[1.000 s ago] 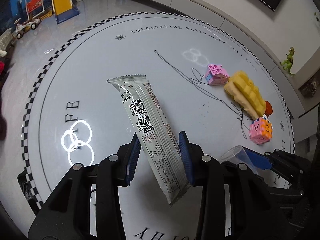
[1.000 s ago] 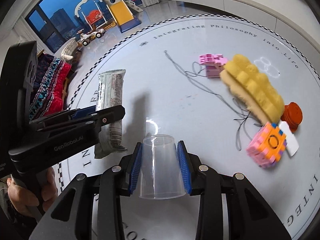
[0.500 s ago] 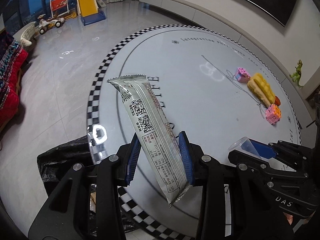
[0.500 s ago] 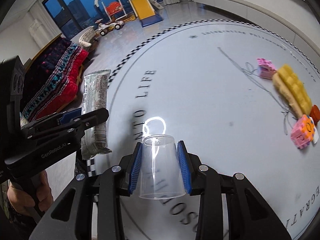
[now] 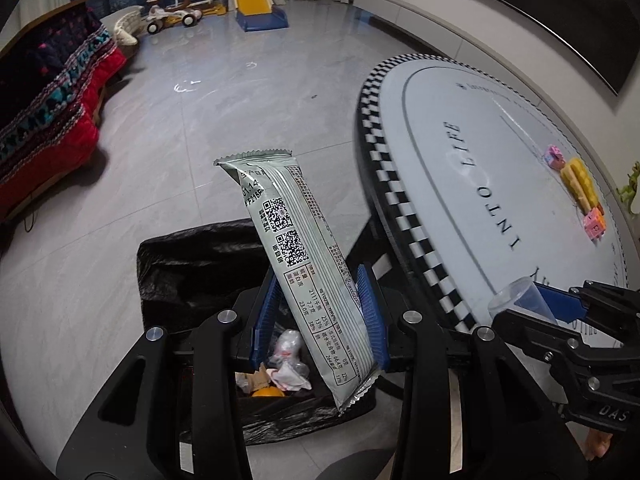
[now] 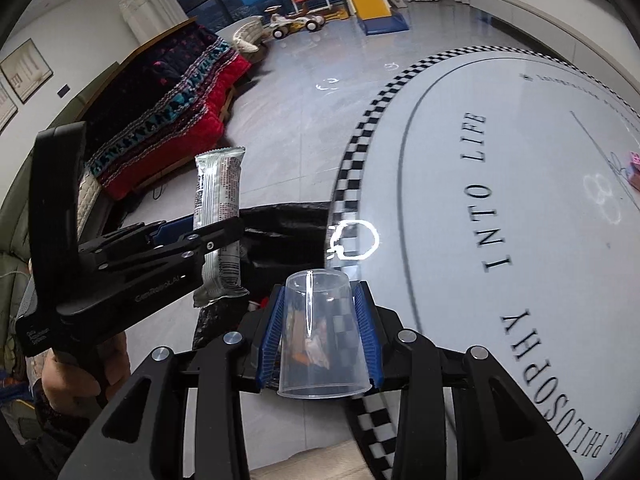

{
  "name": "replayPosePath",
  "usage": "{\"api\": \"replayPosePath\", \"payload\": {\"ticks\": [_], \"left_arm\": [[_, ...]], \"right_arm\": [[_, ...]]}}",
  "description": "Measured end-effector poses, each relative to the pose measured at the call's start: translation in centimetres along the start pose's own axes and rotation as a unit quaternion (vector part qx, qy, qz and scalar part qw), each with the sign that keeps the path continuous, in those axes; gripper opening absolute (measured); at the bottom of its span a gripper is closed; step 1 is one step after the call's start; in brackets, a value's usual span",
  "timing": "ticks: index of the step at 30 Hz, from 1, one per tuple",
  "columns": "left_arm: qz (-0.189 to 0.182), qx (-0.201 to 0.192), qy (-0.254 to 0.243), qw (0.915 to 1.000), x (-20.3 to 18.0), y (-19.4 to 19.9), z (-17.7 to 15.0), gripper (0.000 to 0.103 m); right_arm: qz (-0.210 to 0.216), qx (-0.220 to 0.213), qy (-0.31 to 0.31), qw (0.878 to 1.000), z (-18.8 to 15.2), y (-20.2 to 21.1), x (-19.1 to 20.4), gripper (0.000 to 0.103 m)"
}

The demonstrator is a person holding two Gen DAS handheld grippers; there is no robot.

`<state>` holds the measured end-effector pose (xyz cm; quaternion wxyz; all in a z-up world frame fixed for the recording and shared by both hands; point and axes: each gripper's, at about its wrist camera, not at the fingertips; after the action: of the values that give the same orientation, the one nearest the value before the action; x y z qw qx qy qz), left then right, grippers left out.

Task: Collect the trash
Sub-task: 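Carry the cup and wrapper over the black trash bag and open both tools, then move both open tools back over the table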

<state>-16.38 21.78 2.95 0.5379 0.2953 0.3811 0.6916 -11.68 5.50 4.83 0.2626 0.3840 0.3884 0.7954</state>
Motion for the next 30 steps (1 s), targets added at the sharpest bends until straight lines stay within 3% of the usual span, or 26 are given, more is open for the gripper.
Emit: {"api": "replayPosePath", "payload": {"ticks": [8,10,11,12,13,15,19,30], "left_arm": [[0.038,0.031,0.044,0.9978,5.9,-0.7,-4.6,0.039],[0.044,0.042,0.048,0.997,6.9,-0.8,-5.6,0.044],[0.051,0.05,0.05,0.9962,7.4,-1.0,-6.0,0.067],[0.063,0.053,0.055,0.9951,7.9,-1.0,-6.3,0.086],[0.076,0.048,0.061,0.9941,8.4,-0.9,-6.6,0.097],[0.094,0.045,0.074,0.9918,9.4,-0.7,-7.1,0.097],[0.087,0.046,0.097,0.9904,10.7,-0.8,-7.5,0.097],[0.073,0.042,0.071,0.9939,8.6,-0.8,-6.4,0.097]], "right_arm": [[0.014,0.042,0.047,0.998,-2.6,-4.0,6.1,0.037],[0.007,0.054,0.052,0.997,-3.1,-5.5,7.1,0.038],[-0.008,0.062,0.057,0.996,-3.4,-6.6,7.5,0.05],[-0.024,0.067,0.061,0.996,-3.7,-7.5,7.9,0.069],[-0.034,0.064,0.063,0.995,-3.9,-8.1,8.2,0.072],[-0.043,0.067,0.063,0.995,-4.5,-9.2,8.2,0.072],[-0.034,0.078,0.047,0.995,-5.1,-9.8,7.6,0.072],[-0.007,0.059,0.043,0.997,-5.2,-7.4,6.2,0.072]]}}
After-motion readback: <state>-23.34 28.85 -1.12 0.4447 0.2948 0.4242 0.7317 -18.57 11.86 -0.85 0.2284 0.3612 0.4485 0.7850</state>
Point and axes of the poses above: each gripper's, at about its wrist camera, not at the fingertips, and y roughly against the way its jaws point, x to its left, z to its top, and after that the axes turned 13 degrees about -y, right-handed
